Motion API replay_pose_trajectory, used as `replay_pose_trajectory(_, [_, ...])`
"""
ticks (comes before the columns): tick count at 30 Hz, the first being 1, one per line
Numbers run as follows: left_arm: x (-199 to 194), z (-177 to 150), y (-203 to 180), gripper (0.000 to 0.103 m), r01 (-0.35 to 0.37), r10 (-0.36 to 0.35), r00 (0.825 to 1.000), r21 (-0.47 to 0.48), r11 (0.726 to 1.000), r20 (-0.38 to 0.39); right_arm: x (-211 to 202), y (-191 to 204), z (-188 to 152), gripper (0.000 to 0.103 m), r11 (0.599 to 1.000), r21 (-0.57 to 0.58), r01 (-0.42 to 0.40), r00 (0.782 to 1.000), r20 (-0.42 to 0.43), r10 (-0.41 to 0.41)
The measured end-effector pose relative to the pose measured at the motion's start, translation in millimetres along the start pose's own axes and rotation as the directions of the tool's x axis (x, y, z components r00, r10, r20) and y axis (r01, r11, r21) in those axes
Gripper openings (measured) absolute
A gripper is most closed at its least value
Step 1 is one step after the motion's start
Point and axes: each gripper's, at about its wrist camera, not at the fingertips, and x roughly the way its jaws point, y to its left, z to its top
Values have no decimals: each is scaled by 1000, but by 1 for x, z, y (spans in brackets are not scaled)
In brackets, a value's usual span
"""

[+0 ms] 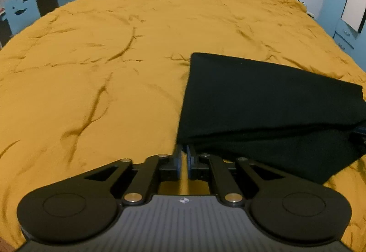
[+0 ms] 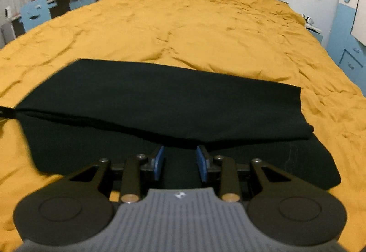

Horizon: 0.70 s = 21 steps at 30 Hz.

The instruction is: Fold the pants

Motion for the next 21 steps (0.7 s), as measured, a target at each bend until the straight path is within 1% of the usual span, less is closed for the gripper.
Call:
replay_pose_trajectory(2, [-11, -2, 5, 8, 21, -20, 999, -40, 999, 33, -11, 14, 0, 27, 998, -2, -56, 998, 18, 56])
replay_pose_trajectory(3, [-15, -2, 8, 16, 38, -34, 998, -75, 996, 55, -15, 21, 0, 27, 997, -6, -83, 996, 27, 83])
replay_pose_trajectory(4, [-19, -1, 14, 21, 62, -52, 995, -121, 991, 82, -18, 31, 0, 27, 994, -14, -107, 993, 38, 108])
replay_pose_trajectory(5, [-21, -1, 19, 32, 88, -71, 992, -166, 982, 107, -19, 39, 1, 27, 993, -23, -117, 992, 47, 118])
replay_pose_trajectory(6, [-23, 0, 27, 47, 115, -86, 987, -222, 968, 137, -20, 46, 2, 26, 992, -35, -121, 991, 59, 123])
replay_pose_trajectory(8, [-22, 3, 42, 55, 164, -109, 977, -325, 931, 181, -20, 60, 4, 24, 992, -63, -113, 989, 84, 118])
replay_pose_trajectory(9, [-17, 4, 50, 55, 199, -132, 972, -377, 904, 196, -18, 65, 5, 22, 992, -75, -99, 989, 103, 107])
replay_pose_trajectory(11, [-1, 6, 64, 55, 268, -190, 960, -477, 837, 206, -12, 68, 10, 9, 994, -81, -78, 989, 120, 88])
replay_pose_trajectory(12, [9, 6, 70, 56, 299, -220, 953, -520, 800, 210, -9, 68, 12, 8, 995, -75, -67, 989, 123, 76])
replay_pose_trajectory(13, [20, 7, 75, 56, 317, -242, 948, -551, 772, 206, -6, 69, 13, 7, 996, -69, -56, 990, 127, 64])
replay_pose_trajectory(14, [31, 9, 78, 56, 329, -262, 944, -572, 751, 199, -2, 68, 16, 6, 997, -66, -49, 990, 126, 57])
replay_pose_trajectory(16, [50, 12, 80, 56, 351, -300, 935, -594, 724, 187, 4, 66, 19, 6, 998, -55, -33, 991, 127, 40])
replay_pose_trajectory(18, [66, 12, 80, 56, 379, -345, 922, -606, 700, 178, 9, 61, 21, 6, 999, -40, -20, 992, 125, 25])
replay_pose_trajectory(19, [73, 14, 80, 56, 388, -365, 915, -608, 692, 169, 11, 57, 23, 6, 999, -27, -18, 992, 121, 22])
replay_pose_trajectory(21, [83, 15, 79, 56, 401, -396, 906, -607, 686, 150, 16, 47, 24, 6, 1000, 2, -12, 994, 110, 12])
